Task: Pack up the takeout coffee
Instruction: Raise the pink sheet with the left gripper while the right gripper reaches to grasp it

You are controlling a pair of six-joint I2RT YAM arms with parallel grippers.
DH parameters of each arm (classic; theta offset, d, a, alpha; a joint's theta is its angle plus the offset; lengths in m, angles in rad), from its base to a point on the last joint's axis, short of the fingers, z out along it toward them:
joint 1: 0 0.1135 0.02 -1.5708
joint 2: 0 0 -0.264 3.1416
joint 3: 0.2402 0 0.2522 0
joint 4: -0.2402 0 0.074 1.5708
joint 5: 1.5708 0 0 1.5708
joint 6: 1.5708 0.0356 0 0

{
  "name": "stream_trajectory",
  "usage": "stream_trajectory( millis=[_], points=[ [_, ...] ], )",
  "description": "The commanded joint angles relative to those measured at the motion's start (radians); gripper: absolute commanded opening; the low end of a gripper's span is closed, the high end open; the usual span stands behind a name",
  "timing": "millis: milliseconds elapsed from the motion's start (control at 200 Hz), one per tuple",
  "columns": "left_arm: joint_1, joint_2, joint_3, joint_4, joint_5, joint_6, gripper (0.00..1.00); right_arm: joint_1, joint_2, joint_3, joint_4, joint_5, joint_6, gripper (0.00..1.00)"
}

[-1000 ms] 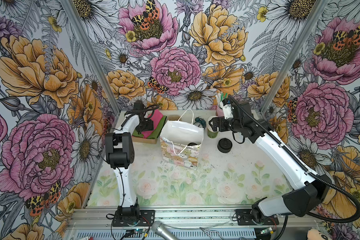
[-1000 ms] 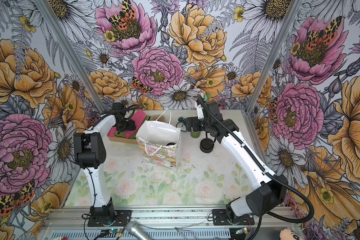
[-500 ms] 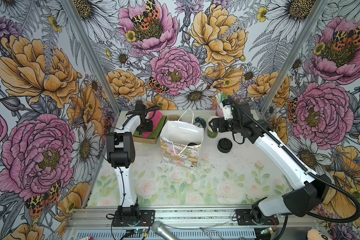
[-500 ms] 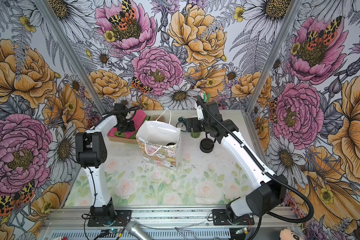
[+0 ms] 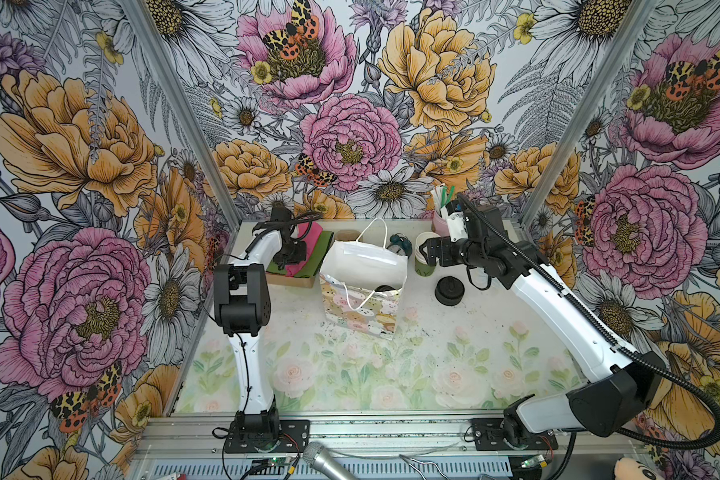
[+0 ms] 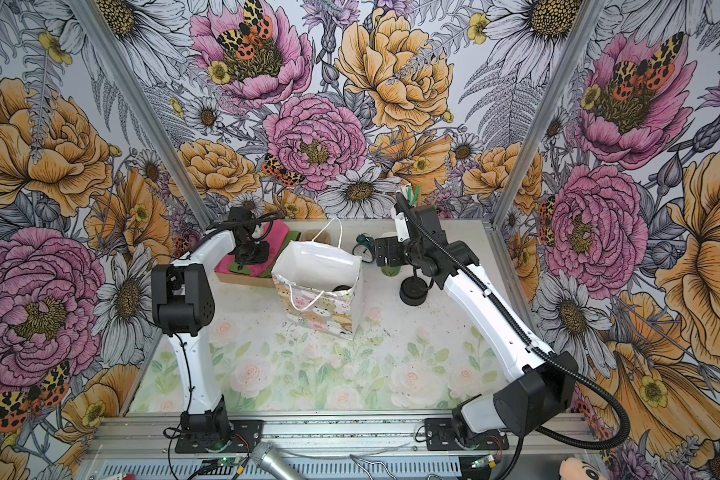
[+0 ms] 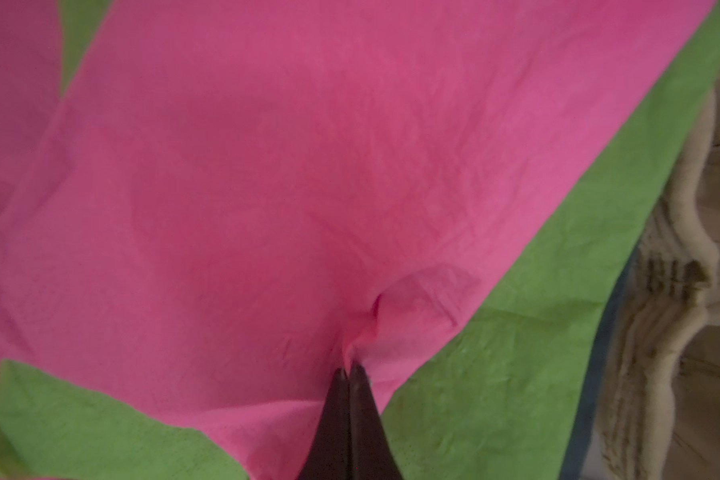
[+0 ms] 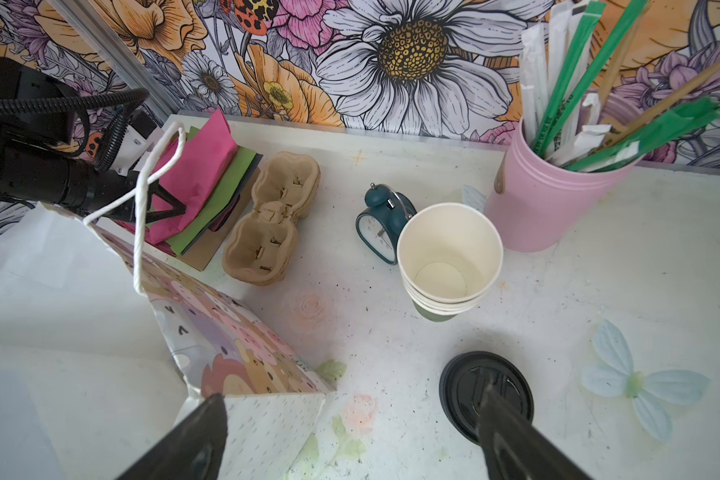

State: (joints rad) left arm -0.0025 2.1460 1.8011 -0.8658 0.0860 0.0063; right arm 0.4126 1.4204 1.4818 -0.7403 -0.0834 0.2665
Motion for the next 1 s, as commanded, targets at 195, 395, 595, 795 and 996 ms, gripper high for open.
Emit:
stream_trajectory(
  millis=[195,395,595,795,996],
  points=[
    [0.011,-0.286,0.077,0.007,0.105,-0.044,0.00,-0.002,-0.038,0.072,0.024,-0.045,-0.060,0.95],
    [0.008,-0.441,0.102,0.011,0.232,-0.041,0.00,0.030,-0.033,0.129,0.078,-0.120,-0.086,0.95],
    [-0.004,-0.549,0.134,0.011,0.422,-0.026,0.00,0.122,0.022,0.242,0.123,-0.142,-0.142,0.95],
    [-0.056,-0.621,0.135,0.011,0.576,0.000,0.00,0.207,0.104,0.361,0.156,-0.154,-0.205,0.95],
    [-0.113,-0.658,0.132,0.011,0.683,0.012,0.00,0.241,0.185,0.441,0.202,-0.185,-0.266,0.95]
  ],
)
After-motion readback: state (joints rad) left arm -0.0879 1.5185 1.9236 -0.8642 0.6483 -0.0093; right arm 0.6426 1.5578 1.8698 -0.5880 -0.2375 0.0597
